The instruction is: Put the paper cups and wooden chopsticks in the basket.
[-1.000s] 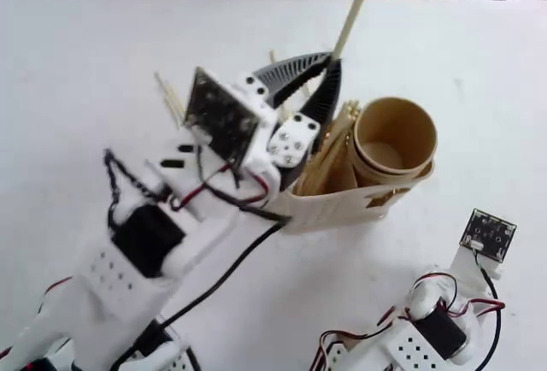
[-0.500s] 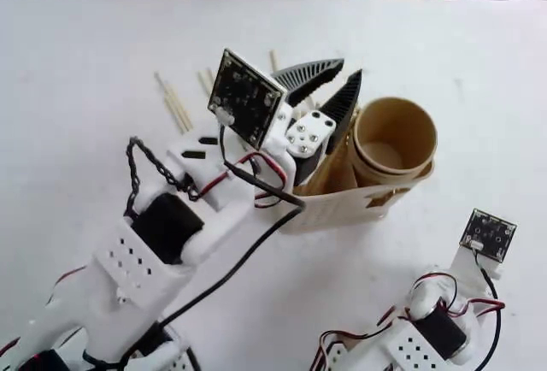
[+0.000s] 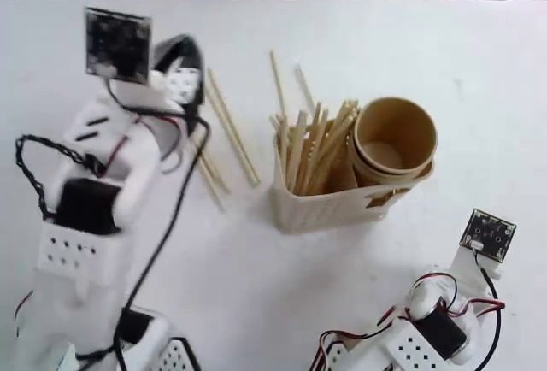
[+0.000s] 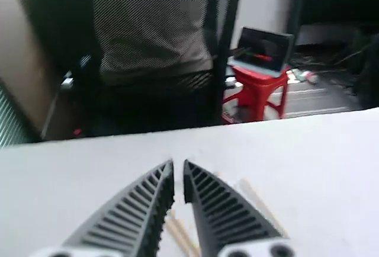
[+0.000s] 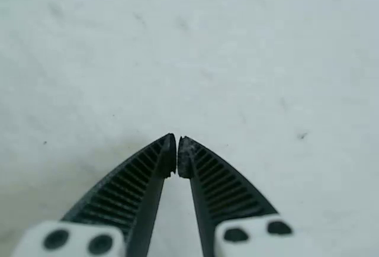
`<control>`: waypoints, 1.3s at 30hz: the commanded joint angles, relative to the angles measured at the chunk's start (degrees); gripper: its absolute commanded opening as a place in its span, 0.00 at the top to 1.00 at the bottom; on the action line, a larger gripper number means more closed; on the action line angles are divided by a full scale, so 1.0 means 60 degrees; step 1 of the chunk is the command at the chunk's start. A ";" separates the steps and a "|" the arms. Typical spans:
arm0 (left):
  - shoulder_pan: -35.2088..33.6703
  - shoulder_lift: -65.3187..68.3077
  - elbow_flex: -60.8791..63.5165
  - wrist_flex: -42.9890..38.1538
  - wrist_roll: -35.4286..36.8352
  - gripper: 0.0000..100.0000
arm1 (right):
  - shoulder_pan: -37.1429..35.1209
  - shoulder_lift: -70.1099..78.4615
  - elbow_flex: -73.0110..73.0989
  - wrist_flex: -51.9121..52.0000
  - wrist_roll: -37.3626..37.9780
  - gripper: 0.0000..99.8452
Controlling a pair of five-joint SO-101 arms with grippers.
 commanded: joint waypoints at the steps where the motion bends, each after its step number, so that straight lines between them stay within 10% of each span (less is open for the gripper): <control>1: -0.0989 0.1355 0.0425 -0.0073 0.0337 0.87 | 0.0066 -0.0081 0.0088 -0.0095 -0.0029 0.98; 16: -0.1282 0.9897 -0.3062 0.0484 0.0703 0.86 | 0.0066 -0.0081 0.0088 -0.0095 -0.0029 0.98; 39: -0.1062 1.1773 -0.4440 0.1524 0.1348 0.86 | 0.0066 -0.0081 0.0088 -0.0095 -0.0029 0.98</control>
